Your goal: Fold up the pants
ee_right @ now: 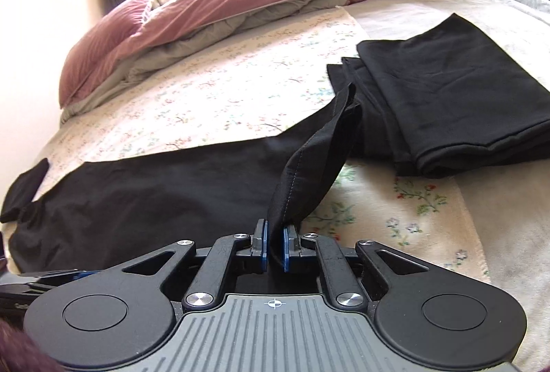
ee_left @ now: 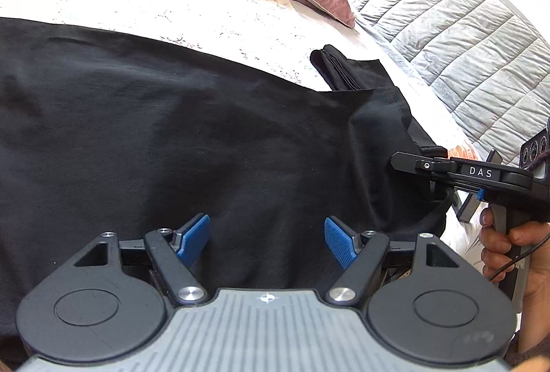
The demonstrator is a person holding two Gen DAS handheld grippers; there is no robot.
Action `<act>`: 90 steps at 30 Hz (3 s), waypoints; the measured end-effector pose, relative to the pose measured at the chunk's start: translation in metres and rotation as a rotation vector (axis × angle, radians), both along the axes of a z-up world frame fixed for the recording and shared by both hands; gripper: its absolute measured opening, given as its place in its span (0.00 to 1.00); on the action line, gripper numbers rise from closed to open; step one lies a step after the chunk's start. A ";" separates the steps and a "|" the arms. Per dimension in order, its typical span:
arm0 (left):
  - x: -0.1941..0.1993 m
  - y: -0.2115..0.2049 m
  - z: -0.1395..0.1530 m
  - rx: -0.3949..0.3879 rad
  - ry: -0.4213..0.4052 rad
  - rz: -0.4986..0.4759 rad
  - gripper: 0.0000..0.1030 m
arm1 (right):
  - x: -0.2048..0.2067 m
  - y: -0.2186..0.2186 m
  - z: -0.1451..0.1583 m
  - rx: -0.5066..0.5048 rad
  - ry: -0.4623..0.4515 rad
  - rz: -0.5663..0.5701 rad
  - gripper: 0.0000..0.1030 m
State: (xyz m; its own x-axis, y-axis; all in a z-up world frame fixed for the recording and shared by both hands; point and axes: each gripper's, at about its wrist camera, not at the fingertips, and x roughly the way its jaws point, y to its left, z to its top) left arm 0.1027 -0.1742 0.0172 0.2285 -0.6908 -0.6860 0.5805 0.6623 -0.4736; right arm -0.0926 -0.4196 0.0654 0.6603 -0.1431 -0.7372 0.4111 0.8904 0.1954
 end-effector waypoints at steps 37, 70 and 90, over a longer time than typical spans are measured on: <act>-0.057 -0.066 0.001 -0.002 -0.337 -0.016 0.25 | 0.048 0.007 -0.019 0.234 0.009 0.030 0.57; 0.021 -0.056 0.010 -0.150 0.027 -0.041 0.62 | 0.088 0.025 -0.034 0.335 0.013 0.086 0.01; 0.033 -0.058 0.000 -0.008 0.014 0.084 0.11 | 0.076 0.019 -0.019 0.305 -0.034 0.067 0.42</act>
